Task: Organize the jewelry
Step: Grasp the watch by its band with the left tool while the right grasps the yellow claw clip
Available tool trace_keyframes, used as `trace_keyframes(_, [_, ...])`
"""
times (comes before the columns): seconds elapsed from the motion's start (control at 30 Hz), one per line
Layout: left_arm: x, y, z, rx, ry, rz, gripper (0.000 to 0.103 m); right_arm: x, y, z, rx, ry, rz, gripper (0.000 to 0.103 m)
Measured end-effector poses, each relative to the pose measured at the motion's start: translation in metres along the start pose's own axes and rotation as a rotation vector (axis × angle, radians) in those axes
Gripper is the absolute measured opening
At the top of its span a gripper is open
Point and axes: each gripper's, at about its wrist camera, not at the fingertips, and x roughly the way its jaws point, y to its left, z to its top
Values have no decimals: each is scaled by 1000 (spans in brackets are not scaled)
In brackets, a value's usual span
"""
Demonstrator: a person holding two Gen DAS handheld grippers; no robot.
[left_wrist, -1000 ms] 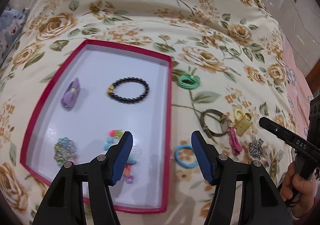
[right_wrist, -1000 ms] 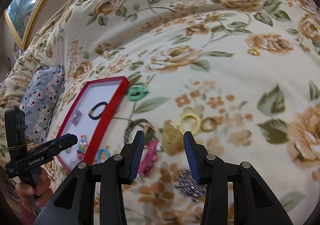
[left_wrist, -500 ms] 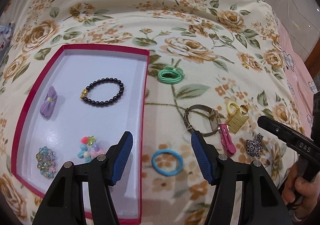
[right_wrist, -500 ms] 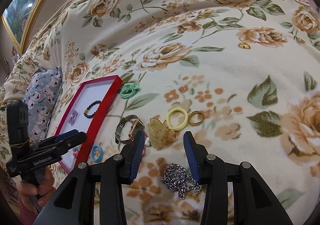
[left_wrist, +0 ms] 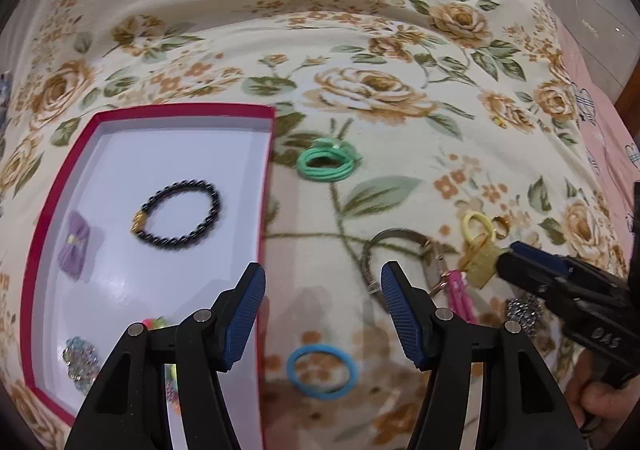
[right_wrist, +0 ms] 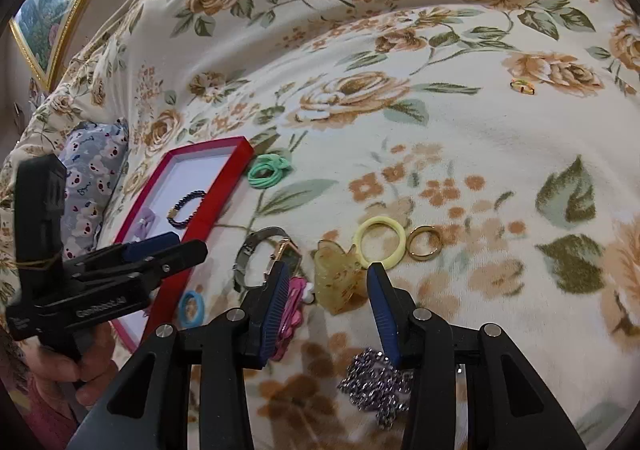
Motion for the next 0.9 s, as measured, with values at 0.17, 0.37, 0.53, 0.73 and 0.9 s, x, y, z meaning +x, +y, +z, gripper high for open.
trace_keyframes(0.17, [6, -19, 4, 88, -9, 31, 59, 9, -5, -1, -12, 19, -11, 41])
trace_keyframes(0.37, [38, -28, 5, 110, 60, 37, 51, 12, -19, -2, 20, 26, -9, 39])
trace_keyframes(0.53, [58, -31, 8, 109, 90, 30, 34, 8, -22, 6, 19, -10, -31, 39])
trace_keyframes(0.73, [63, -33, 11, 118, 79, -9, 7, -2, -35, 10, 89, -41, -21, 42])
trace_keyframes(0.9, [61, -30, 8, 105, 62, -30, 6, 0, -24, 9, 46, -26, -5, 43])
